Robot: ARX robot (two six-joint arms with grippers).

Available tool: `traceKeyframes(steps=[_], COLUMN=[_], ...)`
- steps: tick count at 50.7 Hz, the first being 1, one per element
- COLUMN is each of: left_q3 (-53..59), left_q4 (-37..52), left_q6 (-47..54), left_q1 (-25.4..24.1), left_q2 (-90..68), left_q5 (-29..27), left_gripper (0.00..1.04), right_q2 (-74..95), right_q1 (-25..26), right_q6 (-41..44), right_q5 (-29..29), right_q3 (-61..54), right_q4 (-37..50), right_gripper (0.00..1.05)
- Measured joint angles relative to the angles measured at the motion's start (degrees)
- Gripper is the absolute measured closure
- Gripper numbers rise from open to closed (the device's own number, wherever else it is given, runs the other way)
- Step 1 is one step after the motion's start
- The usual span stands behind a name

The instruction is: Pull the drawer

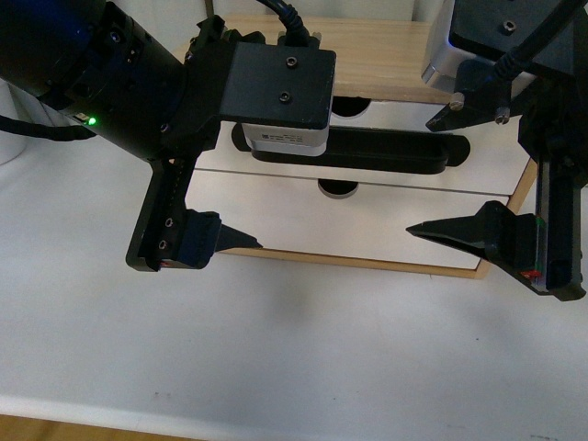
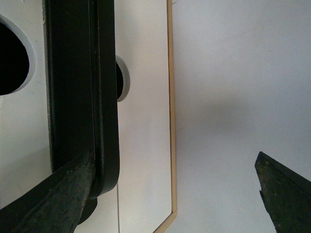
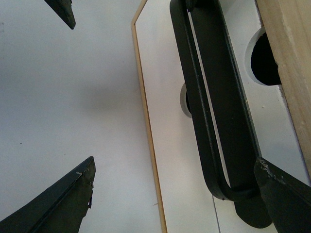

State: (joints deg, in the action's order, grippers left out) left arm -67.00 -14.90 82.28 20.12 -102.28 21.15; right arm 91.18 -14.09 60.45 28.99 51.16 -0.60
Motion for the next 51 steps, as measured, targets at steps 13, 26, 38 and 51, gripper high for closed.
traceKeyframes(steps=[13, 26, 38, 51], left_q3=[-0.85, -0.98, -1.07, -1.07], left_q4=[-0.09, -0.11, -0.11, -0.13], left_q6=[0.22, 0.39, 0.48, 0.48], left_q1=[0.31, 0.37, 0.35, 0.35], left_q2=[-1.46, -1.86, -2.08, -2.12], left_q5=[-0.63, -0.63, -0.63, -0.63], left_gripper=[0.06, 0.06, 0.06, 0.06], right_q2=[2.21, 4.63, 6.60, 7.89], right_q1=[-1.31, -1.29, -0.63, -0.02], right_q6=[-1.38, -2.14, -2.75, -2.82], right_q5=[-0.22, -0.24, -0.20, 0.61], right_q3=[0.72, 0.94, 1.42, 2.01], right_q4=[2.29, 3.26, 4.31, 4.55], right_gripper=[0.09, 0.09, 0.09, 0.09])
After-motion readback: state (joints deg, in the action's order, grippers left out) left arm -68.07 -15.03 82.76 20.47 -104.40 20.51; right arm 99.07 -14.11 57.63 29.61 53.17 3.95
